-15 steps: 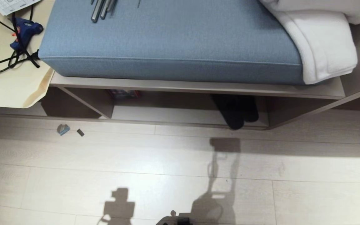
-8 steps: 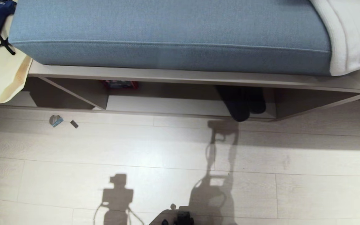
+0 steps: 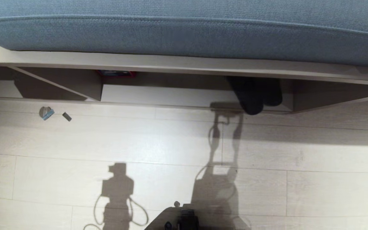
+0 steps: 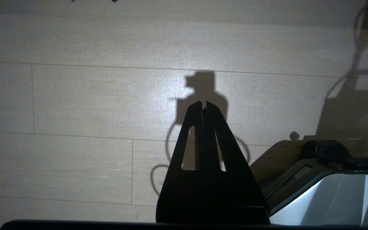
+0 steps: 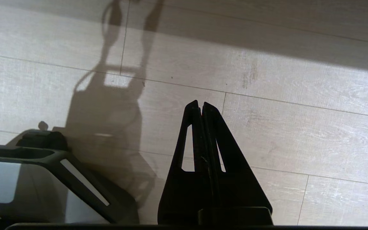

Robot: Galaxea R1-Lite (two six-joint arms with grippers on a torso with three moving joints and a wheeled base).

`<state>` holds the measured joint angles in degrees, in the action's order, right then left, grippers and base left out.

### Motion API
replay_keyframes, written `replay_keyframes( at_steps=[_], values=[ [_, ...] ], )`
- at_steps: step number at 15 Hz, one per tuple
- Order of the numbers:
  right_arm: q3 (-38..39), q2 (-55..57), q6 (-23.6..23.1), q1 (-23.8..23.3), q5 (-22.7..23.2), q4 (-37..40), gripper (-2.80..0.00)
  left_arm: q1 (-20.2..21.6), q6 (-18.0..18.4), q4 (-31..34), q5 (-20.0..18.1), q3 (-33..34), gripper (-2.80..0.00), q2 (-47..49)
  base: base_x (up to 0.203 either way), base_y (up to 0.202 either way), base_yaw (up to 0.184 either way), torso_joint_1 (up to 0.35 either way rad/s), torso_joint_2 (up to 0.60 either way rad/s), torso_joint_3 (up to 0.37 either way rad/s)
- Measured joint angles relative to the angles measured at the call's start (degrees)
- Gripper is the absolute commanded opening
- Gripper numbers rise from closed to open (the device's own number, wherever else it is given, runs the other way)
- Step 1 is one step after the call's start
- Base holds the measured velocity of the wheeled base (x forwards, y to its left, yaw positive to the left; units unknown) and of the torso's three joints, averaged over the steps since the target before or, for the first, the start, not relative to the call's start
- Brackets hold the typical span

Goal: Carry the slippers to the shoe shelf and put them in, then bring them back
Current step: Pick up the slippers in the shoe cabinet

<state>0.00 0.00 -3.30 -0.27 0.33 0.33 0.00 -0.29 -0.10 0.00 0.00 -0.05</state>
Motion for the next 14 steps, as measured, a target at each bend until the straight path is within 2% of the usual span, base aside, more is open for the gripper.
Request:
replay_keyframes(
  at_steps=[14],
  values=[
    [0.0, 0.05, -0.1, 0.0, 0.0, -0.02, -2.8, 0.0, 0.0, 0.0, 0.0, 0.0, -2.8, 0.0, 0.0, 0.0, 0.0, 0.003, 0.0, -0.196]
  ],
)
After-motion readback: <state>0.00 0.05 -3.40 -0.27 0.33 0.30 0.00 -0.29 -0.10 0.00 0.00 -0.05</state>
